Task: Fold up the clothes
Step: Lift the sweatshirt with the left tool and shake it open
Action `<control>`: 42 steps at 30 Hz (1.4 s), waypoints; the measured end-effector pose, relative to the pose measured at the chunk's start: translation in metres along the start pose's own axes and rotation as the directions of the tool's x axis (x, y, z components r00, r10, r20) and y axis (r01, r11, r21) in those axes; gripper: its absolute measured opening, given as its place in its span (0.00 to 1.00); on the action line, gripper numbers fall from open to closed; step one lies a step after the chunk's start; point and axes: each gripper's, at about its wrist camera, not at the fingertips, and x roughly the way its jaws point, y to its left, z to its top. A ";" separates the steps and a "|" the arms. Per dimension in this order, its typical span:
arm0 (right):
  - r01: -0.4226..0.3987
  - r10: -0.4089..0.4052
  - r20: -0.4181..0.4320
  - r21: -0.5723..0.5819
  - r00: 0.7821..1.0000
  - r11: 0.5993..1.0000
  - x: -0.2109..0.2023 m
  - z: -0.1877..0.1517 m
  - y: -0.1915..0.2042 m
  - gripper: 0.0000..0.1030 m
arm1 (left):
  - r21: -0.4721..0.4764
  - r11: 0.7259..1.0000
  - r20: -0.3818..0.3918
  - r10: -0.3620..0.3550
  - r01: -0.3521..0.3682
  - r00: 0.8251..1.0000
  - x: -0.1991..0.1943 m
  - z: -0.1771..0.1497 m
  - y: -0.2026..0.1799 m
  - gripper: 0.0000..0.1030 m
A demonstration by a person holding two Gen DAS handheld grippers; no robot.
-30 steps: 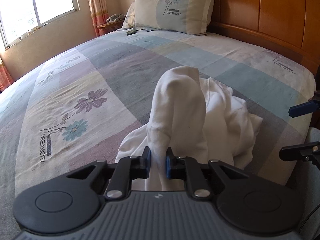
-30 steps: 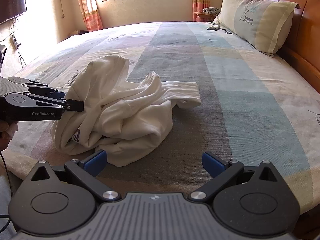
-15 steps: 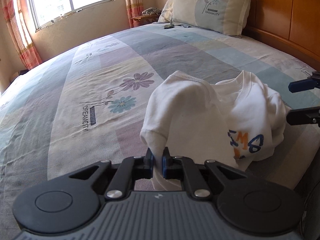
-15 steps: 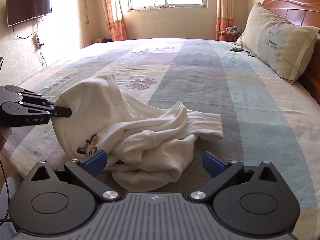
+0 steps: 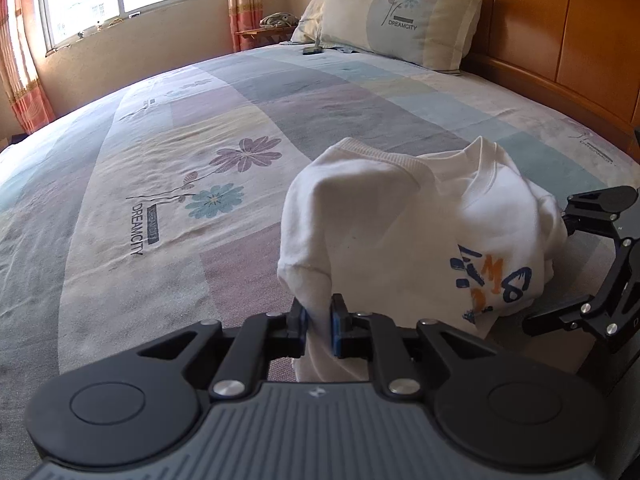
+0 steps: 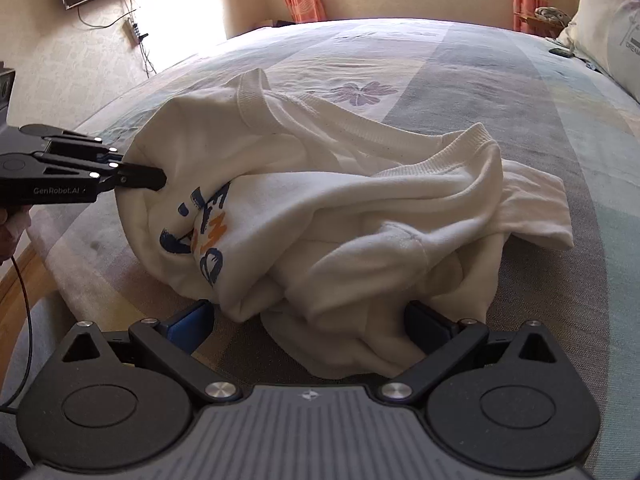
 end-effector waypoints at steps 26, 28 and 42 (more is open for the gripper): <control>0.048 -0.060 0.152 0.083 0.986 0.995 -0.044 0.043 -0.028 0.14 | -0.037 0.991 0.088 0.135 -0.132 0.987 -0.018 0.025 0.035 0.05; 0.112 -0.116 0.167 0.032 0.979 0.993 -0.047 0.060 -0.031 0.14 | -0.035 0.988 0.109 0.153 -0.150 0.982 -0.019 0.035 0.042 0.05; 0.385 -0.363 0.178 -0.111 0.915 0.916 -0.002 0.164 -0.099 0.11 | -0.062 0.971 0.091 0.237 -0.232 0.967 0.043 0.116 0.120 0.05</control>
